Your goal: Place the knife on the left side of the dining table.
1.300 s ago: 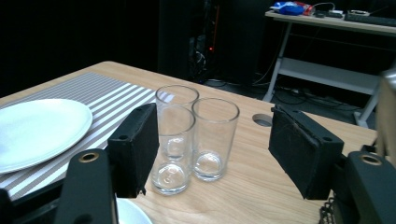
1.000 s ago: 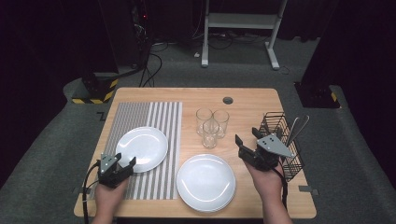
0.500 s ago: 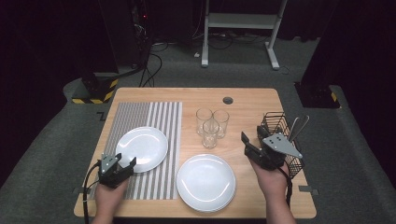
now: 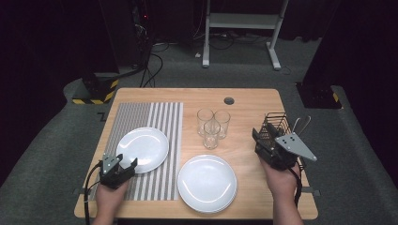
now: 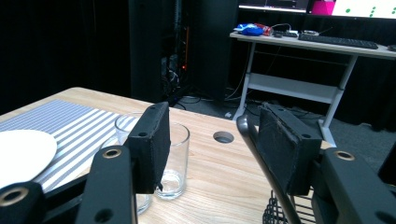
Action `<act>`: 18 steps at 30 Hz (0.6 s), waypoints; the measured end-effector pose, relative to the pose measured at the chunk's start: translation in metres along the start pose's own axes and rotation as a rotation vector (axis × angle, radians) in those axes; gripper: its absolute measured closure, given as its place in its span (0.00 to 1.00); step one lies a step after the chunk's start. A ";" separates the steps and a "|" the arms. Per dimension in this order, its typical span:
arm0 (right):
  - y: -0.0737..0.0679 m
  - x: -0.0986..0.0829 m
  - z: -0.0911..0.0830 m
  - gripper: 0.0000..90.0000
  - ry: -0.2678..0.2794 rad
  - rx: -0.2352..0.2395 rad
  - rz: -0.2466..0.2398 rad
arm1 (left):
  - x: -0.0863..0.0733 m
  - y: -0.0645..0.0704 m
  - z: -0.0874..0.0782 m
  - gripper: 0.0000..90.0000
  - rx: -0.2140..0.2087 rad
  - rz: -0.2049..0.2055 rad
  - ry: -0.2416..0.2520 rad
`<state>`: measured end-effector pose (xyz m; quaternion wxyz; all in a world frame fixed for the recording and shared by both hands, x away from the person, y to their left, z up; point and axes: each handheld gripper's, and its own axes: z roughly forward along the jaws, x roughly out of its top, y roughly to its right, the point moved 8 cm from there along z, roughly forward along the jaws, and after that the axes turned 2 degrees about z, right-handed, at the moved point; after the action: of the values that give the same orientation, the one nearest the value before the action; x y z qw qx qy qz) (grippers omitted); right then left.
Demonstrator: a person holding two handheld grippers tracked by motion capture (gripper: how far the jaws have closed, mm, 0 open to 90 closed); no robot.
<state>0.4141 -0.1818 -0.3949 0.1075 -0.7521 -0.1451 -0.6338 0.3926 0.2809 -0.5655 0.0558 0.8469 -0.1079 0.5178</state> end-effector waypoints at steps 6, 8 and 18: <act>0.005 0.000 0.004 0.50 -0.010 -0.011 -0.009 | 0.000 -0.001 0.000 0.37 0.000 -0.005 0.002; 0.006 0.000 0.006 0.50 -0.016 -0.015 -0.011 | 0.000 -0.001 0.000 0.37 -0.003 -0.008 0.005; 0.011 0.000 0.016 0.52 -0.042 -0.042 -0.026 | 0.000 -0.002 -0.001 0.38 -0.011 -0.017 0.005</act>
<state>0.4323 -0.1867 -0.3978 0.0803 -0.7653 -0.1437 -0.6222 0.3923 0.2826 -0.5649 0.0649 0.8463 -0.1033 0.5186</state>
